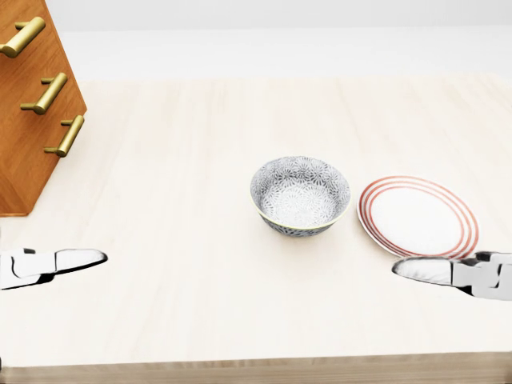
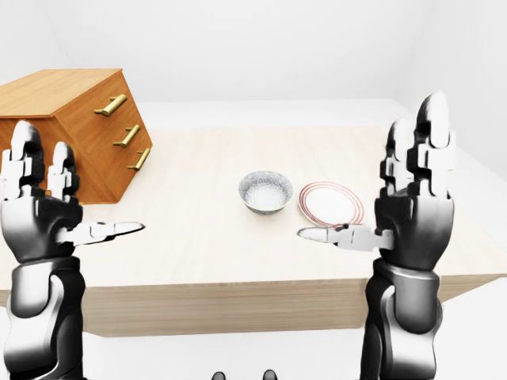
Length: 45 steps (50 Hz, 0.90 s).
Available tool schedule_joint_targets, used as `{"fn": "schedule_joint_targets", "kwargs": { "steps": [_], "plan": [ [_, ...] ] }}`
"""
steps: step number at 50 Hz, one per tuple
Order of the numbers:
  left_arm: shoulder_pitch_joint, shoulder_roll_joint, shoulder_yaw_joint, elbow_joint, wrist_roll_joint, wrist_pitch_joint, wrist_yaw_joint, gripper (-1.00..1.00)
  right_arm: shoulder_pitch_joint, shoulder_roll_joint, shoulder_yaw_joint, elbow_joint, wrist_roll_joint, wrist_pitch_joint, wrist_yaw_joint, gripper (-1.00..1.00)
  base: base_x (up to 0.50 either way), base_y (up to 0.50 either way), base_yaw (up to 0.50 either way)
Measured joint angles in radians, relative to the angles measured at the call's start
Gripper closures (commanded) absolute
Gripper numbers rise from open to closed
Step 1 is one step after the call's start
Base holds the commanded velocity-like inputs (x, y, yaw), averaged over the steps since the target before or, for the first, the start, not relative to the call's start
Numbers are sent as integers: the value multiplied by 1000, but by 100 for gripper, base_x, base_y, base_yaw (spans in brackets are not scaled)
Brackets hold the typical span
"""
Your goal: Put the bowl on top of the cabinet.
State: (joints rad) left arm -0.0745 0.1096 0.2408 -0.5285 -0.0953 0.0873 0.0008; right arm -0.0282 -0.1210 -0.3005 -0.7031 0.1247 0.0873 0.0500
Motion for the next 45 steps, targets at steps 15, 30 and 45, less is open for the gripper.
{"fn": "schedule_joint_targets", "kwargs": {
  "steps": [15, 30, 45],
  "plan": [
    [-63, 82, 153, -144, -98, 0, 58, -100, -41, -82, -213, -275, 150, 0, -14, -100, 0, 0, 0],
    [-76, 103, 185, -176, -120, 0, 78, -100, -34, -95, -258, -326, 192, 0, -16, -100, 39, 0, 0],
    [-87, 108, 188, -180, -123, 0, 85, -100, -35, -97, -266, -328, 201, 0, -13, -100, 50, 0, 0]
  ]
}}
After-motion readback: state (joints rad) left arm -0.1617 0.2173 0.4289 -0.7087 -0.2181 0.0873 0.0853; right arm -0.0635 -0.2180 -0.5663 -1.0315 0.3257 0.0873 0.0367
